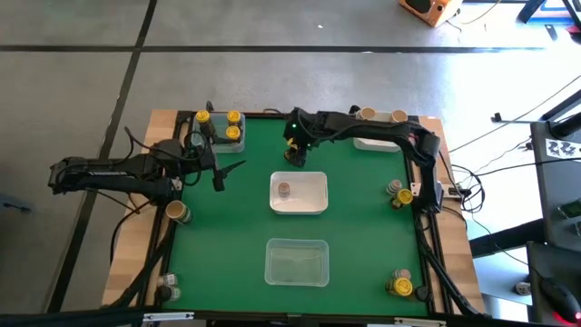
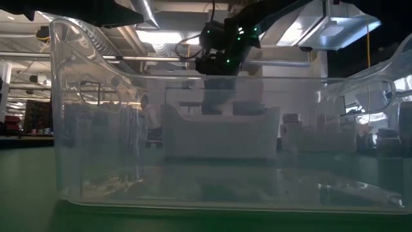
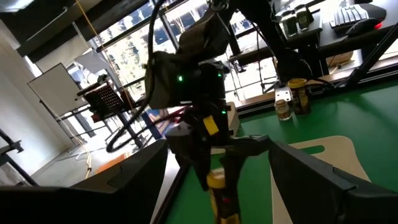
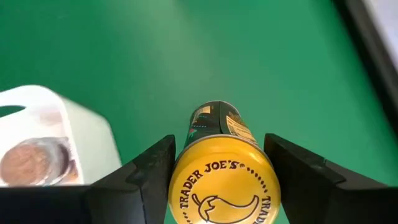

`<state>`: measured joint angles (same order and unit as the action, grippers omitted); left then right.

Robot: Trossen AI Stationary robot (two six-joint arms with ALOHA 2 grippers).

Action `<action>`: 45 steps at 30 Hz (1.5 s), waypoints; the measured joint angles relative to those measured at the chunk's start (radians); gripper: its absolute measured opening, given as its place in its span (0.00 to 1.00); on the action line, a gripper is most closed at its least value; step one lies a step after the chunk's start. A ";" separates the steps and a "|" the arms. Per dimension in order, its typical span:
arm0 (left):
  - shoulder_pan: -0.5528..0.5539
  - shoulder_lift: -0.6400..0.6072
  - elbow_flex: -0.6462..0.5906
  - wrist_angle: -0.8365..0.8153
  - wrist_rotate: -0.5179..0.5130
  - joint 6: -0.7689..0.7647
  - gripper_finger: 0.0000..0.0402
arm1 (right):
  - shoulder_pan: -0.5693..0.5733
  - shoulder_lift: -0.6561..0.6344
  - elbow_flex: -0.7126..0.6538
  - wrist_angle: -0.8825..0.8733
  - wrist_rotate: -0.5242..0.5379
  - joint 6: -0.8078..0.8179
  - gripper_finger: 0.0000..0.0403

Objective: Sort spices by type
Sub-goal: Put the middle left yellow seasoning bottle into the top transparent bin

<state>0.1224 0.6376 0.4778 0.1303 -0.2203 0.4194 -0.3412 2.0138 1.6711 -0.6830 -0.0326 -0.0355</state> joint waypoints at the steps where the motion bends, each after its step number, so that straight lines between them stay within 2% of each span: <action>1: 0.000 0.000 0.000 0.000 0.000 0.000 0.69 | 0.000 0.005 0.000 0.000 -0.019 -0.002 0.58; 7: 0.000 0.000 0.000 0.000 0.000 0.000 0.69 | 0.000 0.018 0.000 0.003 -0.041 -0.023 0.58; 26: 0.000 0.000 0.000 0.001 0.000 0.000 0.69 | 0.002 0.023 0.000 0.031 -0.020 -0.021 0.74; 39: 0.000 0.001 0.000 0.009 0.000 0.025 0.69 | 0.001 -0.230 -0.001 -0.112 -0.007 -0.048 0.76; 45: 0.006 0.060 0.000 0.065 -0.001 -0.055 0.69 | 0.000 -0.345 -0.116 -0.101 -0.001 -0.075 0.76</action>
<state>0.1280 0.6976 0.4778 0.1951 -0.2214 0.3640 -0.3408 1.6690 1.5547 -0.7837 -0.0334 -0.1102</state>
